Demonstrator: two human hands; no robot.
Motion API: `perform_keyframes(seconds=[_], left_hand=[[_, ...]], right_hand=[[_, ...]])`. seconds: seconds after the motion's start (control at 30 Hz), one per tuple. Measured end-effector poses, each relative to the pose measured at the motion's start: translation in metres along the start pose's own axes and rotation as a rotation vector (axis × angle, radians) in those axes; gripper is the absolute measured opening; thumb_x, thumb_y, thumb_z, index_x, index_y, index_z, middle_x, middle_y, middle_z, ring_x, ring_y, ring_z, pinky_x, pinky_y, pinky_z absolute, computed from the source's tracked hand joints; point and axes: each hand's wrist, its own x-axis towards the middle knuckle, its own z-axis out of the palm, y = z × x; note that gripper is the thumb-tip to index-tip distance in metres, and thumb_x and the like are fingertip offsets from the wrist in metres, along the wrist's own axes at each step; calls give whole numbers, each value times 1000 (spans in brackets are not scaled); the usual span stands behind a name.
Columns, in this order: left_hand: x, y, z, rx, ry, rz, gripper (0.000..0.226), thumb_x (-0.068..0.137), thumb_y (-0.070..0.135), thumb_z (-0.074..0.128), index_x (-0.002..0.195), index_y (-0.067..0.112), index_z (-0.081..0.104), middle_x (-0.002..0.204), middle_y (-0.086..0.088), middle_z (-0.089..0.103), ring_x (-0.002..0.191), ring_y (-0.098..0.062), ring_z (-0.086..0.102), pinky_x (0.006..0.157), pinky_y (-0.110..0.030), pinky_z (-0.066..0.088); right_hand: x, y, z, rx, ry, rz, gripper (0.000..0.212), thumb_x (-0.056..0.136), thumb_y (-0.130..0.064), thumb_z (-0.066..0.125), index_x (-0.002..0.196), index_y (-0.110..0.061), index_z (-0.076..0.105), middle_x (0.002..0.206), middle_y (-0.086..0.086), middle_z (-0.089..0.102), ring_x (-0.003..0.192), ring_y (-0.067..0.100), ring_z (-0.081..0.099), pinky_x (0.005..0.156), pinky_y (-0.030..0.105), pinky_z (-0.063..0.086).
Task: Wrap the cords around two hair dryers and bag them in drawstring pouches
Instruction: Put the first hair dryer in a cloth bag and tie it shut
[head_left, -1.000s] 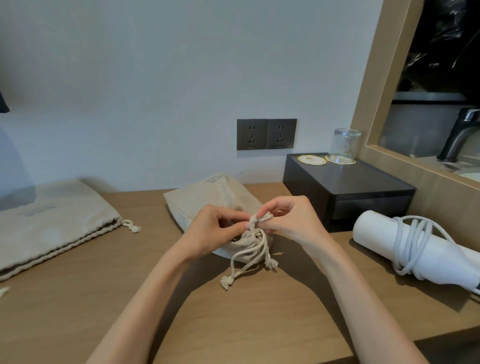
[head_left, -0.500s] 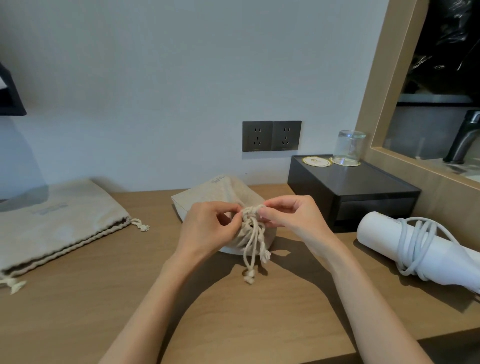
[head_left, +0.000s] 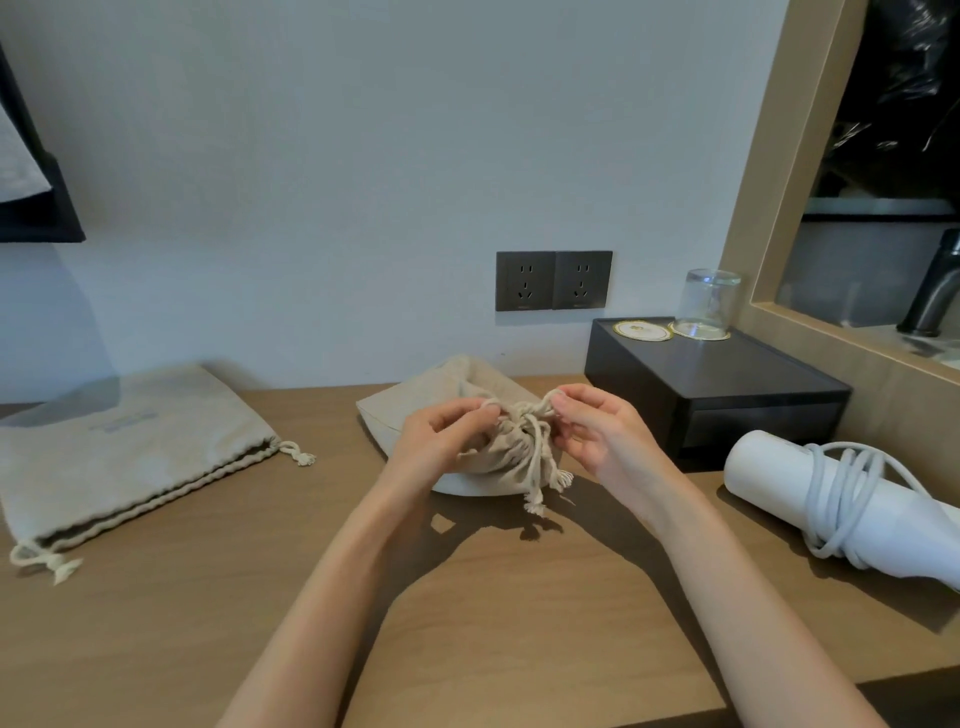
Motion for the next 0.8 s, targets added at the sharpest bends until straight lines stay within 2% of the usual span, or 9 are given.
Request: perform_keyframes(seconds=[0.07,0.13,0.2,0.3,0.4,0.5,0.6,0.7,0.8], left_hand=[[3,-2,3,-40,-50,-76,26,81,39,63,82,15,71,79,-1,62,76,-14,52,73,-25,39],[3,-3,5,-9,-36,-80,32,79,45,57,77,14,62,77,-5,57,76,-18,48,74,-32,34],[1,-5,7,135,-19,26,35,91,37,54,65,15,47,68,-3,45,67,-14,41,67,-32,30],[0,-11,9,388,75,190,49,92,30,57,55,9,32,60,-3,37,57,-10,35,64,-31,30],[2,-14,11,420,103,223,50,92,29,57,53,13,30,58,-5,37,56,-10,35,63,-30,32],[2,-16,12,470,130,252,49,92,28,55,51,19,31,55,-3,37,53,-10,33,61,-29,30],[0,-13,15,551,180,273,51,91,28,55,48,17,32,49,0,37,50,-11,33,66,-29,28],[-1,-13,12,646,239,310,51,89,32,58,48,11,36,46,-1,39,49,-16,36,68,-30,28],[1,-16,5,607,220,292,52,88,38,61,49,9,44,47,0,46,49,-11,41,59,-23,31]], right_hand=[[0,-1,0,84,-13,34,19,75,-18,67,91,-9,65,77,0,66,71,11,57,63,16,51],[1,2,2,50,-24,33,17,80,-17,64,94,-8,63,77,-1,64,68,8,57,59,15,49],[1,6,6,-48,-5,4,11,88,-15,60,97,-8,60,78,0,62,70,10,55,64,19,48],[1,10,8,-237,59,-67,17,95,-18,54,103,-3,53,82,7,58,76,19,52,67,26,43],[0,12,9,-348,96,-137,22,97,-16,51,108,2,49,82,10,54,71,15,51,63,21,45],[0,15,9,-323,162,-189,18,96,-11,52,106,3,49,80,8,57,66,7,55,61,15,49],[1,17,7,-318,244,-220,14,95,-9,54,102,3,51,83,10,60,70,7,61,65,15,52],[2,19,7,-328,257,-224,15,94,-8,54,103,5,52,82,9,60,67,2,62,65,14,51],[3,23,9,-387,263,-218,18,96,-12,53,105,3,51,83,7,59,68,3,59,63,11,48]])
